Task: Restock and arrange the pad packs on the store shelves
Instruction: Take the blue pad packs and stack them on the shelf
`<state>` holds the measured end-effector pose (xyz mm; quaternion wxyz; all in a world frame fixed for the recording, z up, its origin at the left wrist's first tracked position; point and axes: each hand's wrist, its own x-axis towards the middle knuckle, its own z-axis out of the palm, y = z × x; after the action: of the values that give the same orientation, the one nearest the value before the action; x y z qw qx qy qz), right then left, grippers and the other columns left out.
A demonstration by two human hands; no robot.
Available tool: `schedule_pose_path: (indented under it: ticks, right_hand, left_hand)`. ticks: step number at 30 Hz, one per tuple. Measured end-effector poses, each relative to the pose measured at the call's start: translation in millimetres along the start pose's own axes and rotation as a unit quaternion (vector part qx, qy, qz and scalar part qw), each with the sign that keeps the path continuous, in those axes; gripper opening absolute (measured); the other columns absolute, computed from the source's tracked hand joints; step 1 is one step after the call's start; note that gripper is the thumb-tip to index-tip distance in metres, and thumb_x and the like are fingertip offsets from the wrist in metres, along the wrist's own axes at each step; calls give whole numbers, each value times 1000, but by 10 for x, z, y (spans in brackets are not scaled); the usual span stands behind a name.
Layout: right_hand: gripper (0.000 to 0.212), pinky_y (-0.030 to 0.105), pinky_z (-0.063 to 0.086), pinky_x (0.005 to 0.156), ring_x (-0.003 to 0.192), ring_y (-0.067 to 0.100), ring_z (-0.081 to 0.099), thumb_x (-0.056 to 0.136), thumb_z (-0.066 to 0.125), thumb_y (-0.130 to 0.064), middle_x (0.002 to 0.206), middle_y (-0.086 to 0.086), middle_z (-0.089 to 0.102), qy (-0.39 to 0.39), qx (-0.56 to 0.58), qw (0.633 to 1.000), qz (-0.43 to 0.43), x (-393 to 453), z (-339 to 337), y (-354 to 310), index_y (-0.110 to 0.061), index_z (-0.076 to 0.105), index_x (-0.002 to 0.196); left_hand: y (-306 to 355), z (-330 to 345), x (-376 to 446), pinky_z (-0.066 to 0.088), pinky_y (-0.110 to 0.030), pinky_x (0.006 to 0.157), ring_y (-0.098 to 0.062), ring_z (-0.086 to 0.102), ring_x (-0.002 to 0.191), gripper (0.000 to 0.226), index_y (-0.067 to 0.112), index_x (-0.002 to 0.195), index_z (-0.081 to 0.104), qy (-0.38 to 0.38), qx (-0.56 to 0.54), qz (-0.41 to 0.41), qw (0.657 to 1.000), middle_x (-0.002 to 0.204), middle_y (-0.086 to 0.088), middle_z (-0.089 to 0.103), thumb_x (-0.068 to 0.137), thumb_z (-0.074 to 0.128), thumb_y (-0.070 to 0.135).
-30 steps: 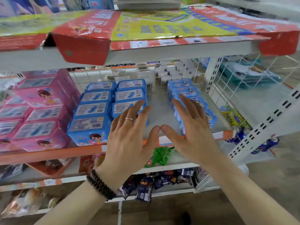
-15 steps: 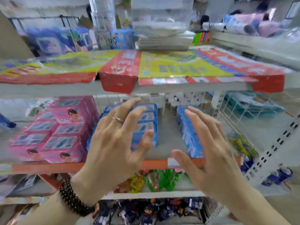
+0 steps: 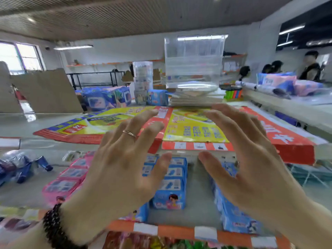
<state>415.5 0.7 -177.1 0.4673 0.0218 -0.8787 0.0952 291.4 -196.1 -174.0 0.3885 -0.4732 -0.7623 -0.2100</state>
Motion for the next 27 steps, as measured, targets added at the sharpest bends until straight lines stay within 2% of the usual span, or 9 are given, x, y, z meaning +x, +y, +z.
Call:
schedule_pose_path:
  ticks: [4, 8, 14, 17, 21, 24, 27]
  right_hand:
    - [65, 43, 38, 109, 140, 21, 36, 89, 46, -52, 152, -3, 40, -28, -47, 998, -13, 308, 27, 28, -22, 43, 146]
    - [71, 51, 39, 109, 139, 24, 35, 87, 42, -56, 152, 0, 40, -58, -86, 994, -27, 808, 274, 74, -22, 39, 149]
    - [66, 49, 40, 106, 133, 29, 40, 87, 49, -51, 148, 1, 44, -121, -152, 980, -39, 1866, 1046, 212, -22, 40, 146]
    - [63, 49, 43, 103, 130, 30, 42, 85, 51, -47, 144, 5, 47, -172, -168, 970, -27, 2464, 1621, 376, -20, 43, 141]
    - [63, 44, 45, 103, 134, 32, 41, 89, 59, -40, 147, 10, 43, -220, -208, 953, 5, 3111, 2419, 684, -16, 40, 144]
    - [62, 46, 44, 104, 136, 34, 38, 89, 61, -36, 145, 12, 42, -245, -232, 940, 44, 3425, 2926, 915, -14, 39, 142]
    - [63, 49, 43, 104, 133, 39, 39, 89, 61, -29, 142, 17, 42, -286, -242, 924, 72, 3619, 3396, 1192, -10, 36, 144]
  left_hand:
    - [-260, 4, 271, 42, -48, 101, -26, 50, 129, 54, 19, 133, 54, -7, 18, -11, 1000, 149, 2, 46, 93, 42, 53]
    - [-693, 76, 565, 45, -50, 97, -24, 50, 130, 56, 23, 135, 51, -19, 45, -17, 999, 149, 5, 45, 92, 39, 57]
    - [-1659, 320, 1101, 49, -45, 84, -30, 60, 114, 58, 23, 130, 52, -71, 77, -4, 995, 140, 3, 53, 88, 34, 59]
    - [-2148, 458, 1354, 47, -43, 89, -30, 58, 118, 62, 25, 133, 51, -114, 85, -20, 990, 142, 3, 51, 87, 32, 62]
    - [-2695, 741, 1604, 45, -43, 93, -28, 54, 123, 52, 27, 139, 45, -173, 80, -41, 981, 146, 4, 45, 95, 43, 56]
    - [-3080, 985, 1731, 49, -46, 93, -26, 51, 125, 56, 28, 141, 42, -226, 90, -13, 970, 145, 6, 42, 94, 39, 59]
    - [-3387, 1230, 1788, 46, -46, 100, -23, 47, 131, 55, 31, 144, 38, -258, 91, 10, 962, 149, 8, 38, 96, 38, 59]
